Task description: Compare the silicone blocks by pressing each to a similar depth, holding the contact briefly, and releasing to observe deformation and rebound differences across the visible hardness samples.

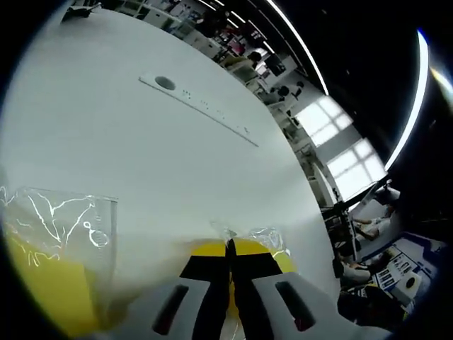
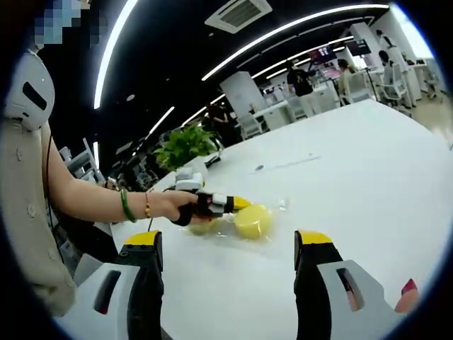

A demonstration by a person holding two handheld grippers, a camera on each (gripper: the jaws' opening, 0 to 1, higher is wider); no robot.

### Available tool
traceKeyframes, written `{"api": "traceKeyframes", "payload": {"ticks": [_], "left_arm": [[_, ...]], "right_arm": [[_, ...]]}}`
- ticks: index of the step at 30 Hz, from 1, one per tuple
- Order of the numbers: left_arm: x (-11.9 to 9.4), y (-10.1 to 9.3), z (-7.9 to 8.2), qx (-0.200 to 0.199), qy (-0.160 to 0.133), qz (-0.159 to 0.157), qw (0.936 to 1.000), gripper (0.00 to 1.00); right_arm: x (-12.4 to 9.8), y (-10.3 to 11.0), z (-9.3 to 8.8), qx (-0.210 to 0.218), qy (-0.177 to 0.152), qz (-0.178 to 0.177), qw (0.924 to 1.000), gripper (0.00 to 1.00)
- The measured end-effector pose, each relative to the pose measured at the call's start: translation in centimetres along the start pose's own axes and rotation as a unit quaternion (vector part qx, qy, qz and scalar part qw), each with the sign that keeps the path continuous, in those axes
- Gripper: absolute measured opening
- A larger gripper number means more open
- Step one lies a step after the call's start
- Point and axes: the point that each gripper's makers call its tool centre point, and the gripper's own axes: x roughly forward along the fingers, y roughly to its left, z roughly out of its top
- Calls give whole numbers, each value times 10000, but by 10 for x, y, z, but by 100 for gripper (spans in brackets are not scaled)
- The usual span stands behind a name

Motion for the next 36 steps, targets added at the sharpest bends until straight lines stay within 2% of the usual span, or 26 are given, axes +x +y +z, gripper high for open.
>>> {"api": "traceKeyframes", "payload": {"ticks": [3, 8, 16, 18, 21, 27, 36], "left_arm": [[0, -1, 0, -69, 2, -2, 10000, 0], [-3, -6, 2, 100, -14, 13, 9999, 0], [-13, -17, 4, 783, -52, 43, 9969, 0], [-16, -23, 5, 838, -69, -3, 9965, 0], [-21, -34, 9, 1183, -105, -79, 9929, 0], [-32, -50, 8, 1459, -135, -155, 9891, 0], [-51, -68, 6, 1988, -177, -292, 9794, 0]], "right_arm": [[-2, 0, 0, 4, -7, -19, 10000, 70], [-3, 0, 0, -6, 11, -20, 10000, 70], [-3, 6, 7, -99, 1, 55, 9999, 69], [-3, 8, 10, -134, -9, 85, 9999, 69], [-3, 12, 12, -220, 21, 108, 9997, 69], [-6, 18, 16, -311, -7, 139, 9994, 69], [-12, 30, 20, -422, -38, 158, 9990, 69]]}}
